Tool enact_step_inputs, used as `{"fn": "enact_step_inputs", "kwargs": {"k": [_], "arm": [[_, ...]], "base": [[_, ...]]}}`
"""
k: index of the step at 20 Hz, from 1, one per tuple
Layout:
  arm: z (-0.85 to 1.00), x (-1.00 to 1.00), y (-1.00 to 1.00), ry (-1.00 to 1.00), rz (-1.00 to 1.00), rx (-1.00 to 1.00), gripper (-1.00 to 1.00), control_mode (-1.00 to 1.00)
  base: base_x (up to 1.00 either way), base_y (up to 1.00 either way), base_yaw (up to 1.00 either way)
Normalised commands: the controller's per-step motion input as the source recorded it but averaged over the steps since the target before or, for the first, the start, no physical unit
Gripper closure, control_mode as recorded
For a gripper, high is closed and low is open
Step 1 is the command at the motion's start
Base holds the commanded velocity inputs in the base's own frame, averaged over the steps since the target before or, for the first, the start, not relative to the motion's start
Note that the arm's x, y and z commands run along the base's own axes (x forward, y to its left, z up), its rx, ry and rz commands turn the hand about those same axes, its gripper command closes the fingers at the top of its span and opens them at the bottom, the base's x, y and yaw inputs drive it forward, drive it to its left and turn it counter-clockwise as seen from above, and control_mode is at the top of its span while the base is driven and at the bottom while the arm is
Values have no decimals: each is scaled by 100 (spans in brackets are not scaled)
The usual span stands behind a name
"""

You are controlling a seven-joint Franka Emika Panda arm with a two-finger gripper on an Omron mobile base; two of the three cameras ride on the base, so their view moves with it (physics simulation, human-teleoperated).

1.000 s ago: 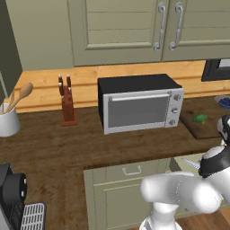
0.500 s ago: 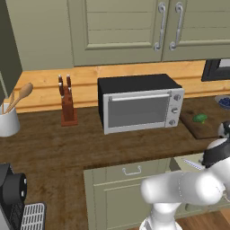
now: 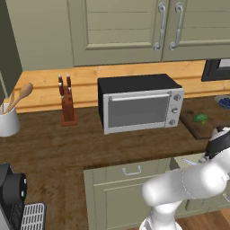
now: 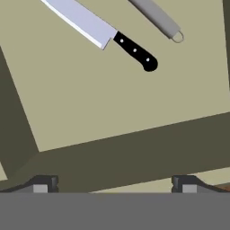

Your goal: Place the appropriate cutting tool for cutting the broccoli skin on the cutting board.

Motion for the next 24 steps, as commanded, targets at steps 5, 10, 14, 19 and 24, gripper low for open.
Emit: {"fn": "enact_step_inputs", "kwargs": {"k": [5, 10, 14, 19, 24], "arm": [[-40, 20, -6, 0, 4, 1, -100, -100], [-38, 5, -12, 0, 8, 6, -100, -100], [-39, 0, -13, 0, 9, 5, -100, -100], [-45, 0, -12, 0, 10, 3, -100, -100], [-45, -18, -5, 0, 12, 0, -100, -100]], "base": [[0, 0, 0], [0, 0, 0], [0, 0, 0], [0, 0, 0], [0, 0, 0]]}}
